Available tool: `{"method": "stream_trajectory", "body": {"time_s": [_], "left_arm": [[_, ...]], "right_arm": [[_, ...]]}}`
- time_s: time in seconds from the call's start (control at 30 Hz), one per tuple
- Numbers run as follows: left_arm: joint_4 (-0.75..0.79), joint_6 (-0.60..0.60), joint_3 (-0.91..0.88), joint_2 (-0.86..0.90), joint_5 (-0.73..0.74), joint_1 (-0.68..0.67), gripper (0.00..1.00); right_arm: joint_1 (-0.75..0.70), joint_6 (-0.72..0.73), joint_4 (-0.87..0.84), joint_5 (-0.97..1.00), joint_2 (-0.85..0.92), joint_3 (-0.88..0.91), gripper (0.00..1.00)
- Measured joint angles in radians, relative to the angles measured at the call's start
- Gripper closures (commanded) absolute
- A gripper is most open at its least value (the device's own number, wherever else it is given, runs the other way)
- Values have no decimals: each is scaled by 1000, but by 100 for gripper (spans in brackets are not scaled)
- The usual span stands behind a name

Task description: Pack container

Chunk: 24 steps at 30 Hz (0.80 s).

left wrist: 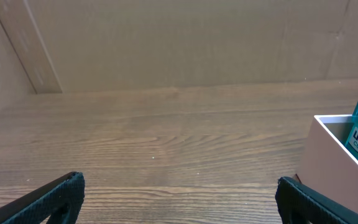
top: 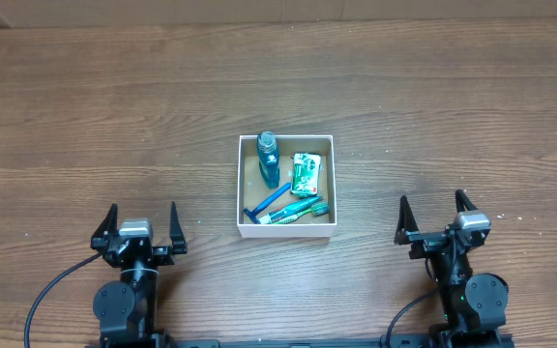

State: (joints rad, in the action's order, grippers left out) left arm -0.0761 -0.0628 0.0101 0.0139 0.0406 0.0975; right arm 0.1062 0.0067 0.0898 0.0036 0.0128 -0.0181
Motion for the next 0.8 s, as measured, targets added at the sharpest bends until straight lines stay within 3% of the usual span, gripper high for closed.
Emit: {"method": "stream_trajectory", "body": {"time_s": [0.8], "left_arm": [[0, 0, 0, 0, 0, 0, 0]], "right_arm": [[0, -1, 0, 0, 0, 0, 0]]}}
